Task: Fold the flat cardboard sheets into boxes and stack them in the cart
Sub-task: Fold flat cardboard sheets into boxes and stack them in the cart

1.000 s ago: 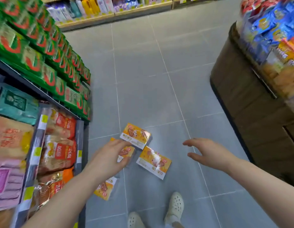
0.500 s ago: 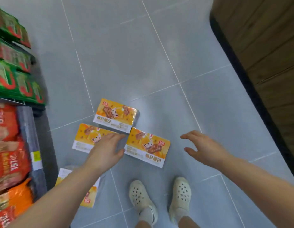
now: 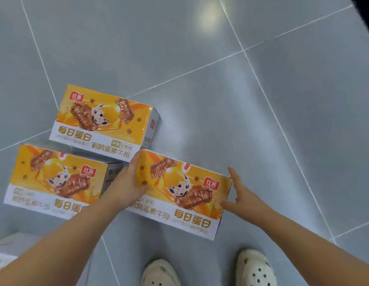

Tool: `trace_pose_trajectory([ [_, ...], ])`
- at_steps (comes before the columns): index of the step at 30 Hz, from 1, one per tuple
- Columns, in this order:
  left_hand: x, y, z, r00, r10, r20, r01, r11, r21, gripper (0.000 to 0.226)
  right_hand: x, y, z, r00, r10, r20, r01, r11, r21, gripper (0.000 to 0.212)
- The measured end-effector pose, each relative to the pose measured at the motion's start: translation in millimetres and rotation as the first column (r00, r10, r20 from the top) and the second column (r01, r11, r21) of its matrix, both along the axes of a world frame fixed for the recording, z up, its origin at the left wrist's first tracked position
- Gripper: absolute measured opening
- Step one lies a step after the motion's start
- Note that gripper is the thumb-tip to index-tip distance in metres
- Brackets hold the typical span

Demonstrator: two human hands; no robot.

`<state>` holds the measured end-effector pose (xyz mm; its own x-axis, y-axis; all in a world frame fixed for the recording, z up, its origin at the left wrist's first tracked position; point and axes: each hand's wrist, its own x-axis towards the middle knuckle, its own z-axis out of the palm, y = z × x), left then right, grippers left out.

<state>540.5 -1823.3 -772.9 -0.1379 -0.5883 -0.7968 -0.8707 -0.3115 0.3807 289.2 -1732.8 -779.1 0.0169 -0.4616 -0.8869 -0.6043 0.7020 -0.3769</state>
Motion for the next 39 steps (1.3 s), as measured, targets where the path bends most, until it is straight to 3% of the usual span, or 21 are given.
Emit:
trace_pose_trajectory([
  [3, -5, 1, -22, 0.997, 0.058, -0.047, -0.057, 0.998, 0.013, 0.096, 7, 0, -17, 0.977, -0.198, 0.08, 0.197, 0.98, 0.013, 0.084],
  [7, -12, 4, -30, 0.966, 0.218, -0.139, -0.218, 0.976, 0.014, 0.101, 22, -3, -16, 0.844, -0.52, 0.134, 0.513, 0.854, 0.081, 0.067],
  [9, -6, 7, -27, 0.942, 0.293, -0.163, -0.292, 0.956, 0.032, 0.109, 29, 0, -12, 0.794, -0.597, 0.116, 0.592, 0.802, 0.075, 0.062],
  [12, 4, 27, -4, 0.919, 0.376, -0.123, -0.374, 0.927, 0.035, 0.121, 34, 13, 6, 0.794, -0.606, 0.046, 0.608, 0.793, -0.05, 0.057],
  [16, 4, 56, 51, 0.869, 0.45, -0.205, -0.466, 0.884, -0.034, 0.13, 31, 19, 61, 0.861, -0.509, -0.01, 0.495, 0.841, -0.217, 0.069],
  [20, -2, 68, 129, 0.84, 0.485, -0.243, -0.52, 0.848, -0.106, 0.131, 18, 9, 146, 0.933, -0.36, -0.022, 0.343, 0.906, -0.249, 0.083],
  [24, -4, 65, 221, 0.903, 0.395, -0.167, -0.422, 0.887, -0.185, 0.138, 5, -2, 246, 0.977, -0.202, -0.062, 0.171, 0.929, -0.328, 0.082],
  [27, -6, 64, 301, 0.926, 0.304, -0.222, -0.349, 0.914, -0.205, 0.141, 4, -10, 331, 0.985, -0.157, -0.07, 0.114, 0.901, -0.418, 0.081],
  [31, 8, 66, 397, 0.954, 0.198, -0.227, -0.266, 0.907, -0.326, 0.093, 5, -16, 440, 0.992, -0.059, -0.107, -0.005, 0.854, -0.521, 0.086],
  [39, 31, 53, 580, 0.991, 0.03, -0.127, -0.095, 0.838, -0.537, 0.079, 10, -27, 614, 0.931, 0.213, -0.297, -0.347, 0.771, -0.534, 0.116],
])
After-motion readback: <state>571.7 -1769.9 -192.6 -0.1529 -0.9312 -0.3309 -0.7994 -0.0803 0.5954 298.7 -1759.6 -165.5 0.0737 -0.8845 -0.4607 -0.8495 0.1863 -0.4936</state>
